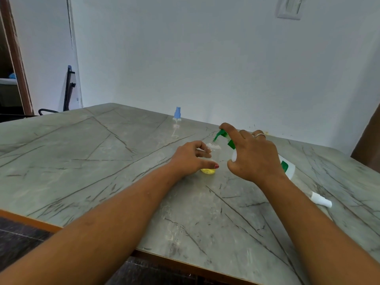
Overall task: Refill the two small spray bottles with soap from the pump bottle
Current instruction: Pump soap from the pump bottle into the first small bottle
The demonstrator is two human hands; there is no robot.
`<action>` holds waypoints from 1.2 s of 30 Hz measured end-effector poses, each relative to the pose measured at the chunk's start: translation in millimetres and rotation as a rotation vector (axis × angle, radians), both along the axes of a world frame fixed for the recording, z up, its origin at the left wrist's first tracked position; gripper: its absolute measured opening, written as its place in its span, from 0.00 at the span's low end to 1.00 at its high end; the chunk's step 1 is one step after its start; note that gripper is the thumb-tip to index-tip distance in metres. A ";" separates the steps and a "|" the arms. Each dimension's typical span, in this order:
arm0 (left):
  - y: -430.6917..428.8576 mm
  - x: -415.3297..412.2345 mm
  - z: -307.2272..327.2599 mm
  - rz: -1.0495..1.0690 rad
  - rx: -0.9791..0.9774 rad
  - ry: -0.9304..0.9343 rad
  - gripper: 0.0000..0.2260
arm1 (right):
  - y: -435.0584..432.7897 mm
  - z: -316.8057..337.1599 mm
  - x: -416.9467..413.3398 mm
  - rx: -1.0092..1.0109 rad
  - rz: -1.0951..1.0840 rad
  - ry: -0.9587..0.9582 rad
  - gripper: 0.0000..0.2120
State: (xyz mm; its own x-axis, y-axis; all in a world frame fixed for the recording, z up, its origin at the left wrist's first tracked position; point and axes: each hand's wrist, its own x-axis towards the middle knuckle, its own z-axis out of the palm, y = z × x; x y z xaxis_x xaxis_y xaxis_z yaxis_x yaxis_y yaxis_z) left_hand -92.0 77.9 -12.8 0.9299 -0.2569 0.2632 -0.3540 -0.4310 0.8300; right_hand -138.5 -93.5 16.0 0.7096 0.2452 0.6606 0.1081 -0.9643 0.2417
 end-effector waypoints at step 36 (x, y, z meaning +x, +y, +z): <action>-2.2 -4.9 4.5 0.029 0.058 0.005 0.18 | 1.0 0.9 -1.6 0.025 -0.021 0.007 0.39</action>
